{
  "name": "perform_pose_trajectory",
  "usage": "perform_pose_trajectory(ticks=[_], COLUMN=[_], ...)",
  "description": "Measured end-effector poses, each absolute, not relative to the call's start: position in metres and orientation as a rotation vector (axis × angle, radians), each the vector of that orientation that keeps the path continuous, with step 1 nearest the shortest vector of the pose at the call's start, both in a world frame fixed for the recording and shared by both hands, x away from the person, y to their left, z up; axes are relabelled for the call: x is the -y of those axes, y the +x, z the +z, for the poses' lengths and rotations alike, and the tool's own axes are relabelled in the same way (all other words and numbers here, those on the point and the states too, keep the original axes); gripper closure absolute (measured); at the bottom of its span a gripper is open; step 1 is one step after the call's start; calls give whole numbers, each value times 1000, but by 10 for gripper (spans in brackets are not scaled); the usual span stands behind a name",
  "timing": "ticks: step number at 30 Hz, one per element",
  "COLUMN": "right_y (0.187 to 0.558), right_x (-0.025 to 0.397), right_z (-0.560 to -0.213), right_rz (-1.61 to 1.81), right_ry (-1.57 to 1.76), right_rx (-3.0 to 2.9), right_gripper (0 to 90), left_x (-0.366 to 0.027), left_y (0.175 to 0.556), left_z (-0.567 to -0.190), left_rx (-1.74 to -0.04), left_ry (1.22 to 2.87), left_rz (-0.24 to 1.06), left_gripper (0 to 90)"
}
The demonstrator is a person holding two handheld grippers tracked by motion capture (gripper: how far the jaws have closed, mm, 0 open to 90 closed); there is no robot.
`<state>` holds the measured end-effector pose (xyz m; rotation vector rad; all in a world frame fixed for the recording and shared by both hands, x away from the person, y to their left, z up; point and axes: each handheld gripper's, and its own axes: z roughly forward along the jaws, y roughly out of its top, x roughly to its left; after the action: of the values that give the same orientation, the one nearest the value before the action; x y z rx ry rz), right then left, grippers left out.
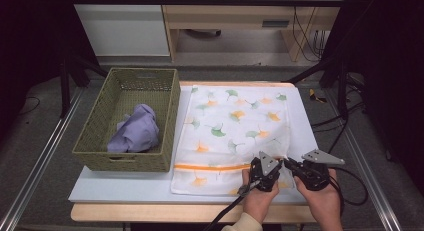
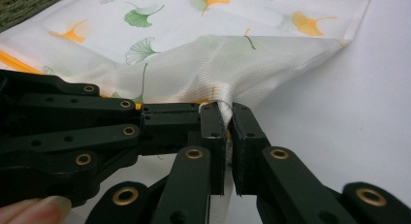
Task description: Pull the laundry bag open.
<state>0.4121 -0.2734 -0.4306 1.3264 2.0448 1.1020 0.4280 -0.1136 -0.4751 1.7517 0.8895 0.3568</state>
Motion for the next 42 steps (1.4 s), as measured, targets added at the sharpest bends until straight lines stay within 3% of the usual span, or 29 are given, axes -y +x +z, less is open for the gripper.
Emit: perform_pose_trajectory(ticks=[14, 42], right_y=[409, 405], right_x=[270, 281], right_z=[-429, -431], right_rz=[1062, 1047], right_ry=[1307, 1359], right_rx=[-2057, -1996], right_gripper=[858, 855], left_x=[111, 117], left_y=[426, 422], left_z=[-478, -476], left_rx=[-998, -1016], left_ry=[1704, 1722], left_rz=[316, 334], left_gripper=[900, 900])
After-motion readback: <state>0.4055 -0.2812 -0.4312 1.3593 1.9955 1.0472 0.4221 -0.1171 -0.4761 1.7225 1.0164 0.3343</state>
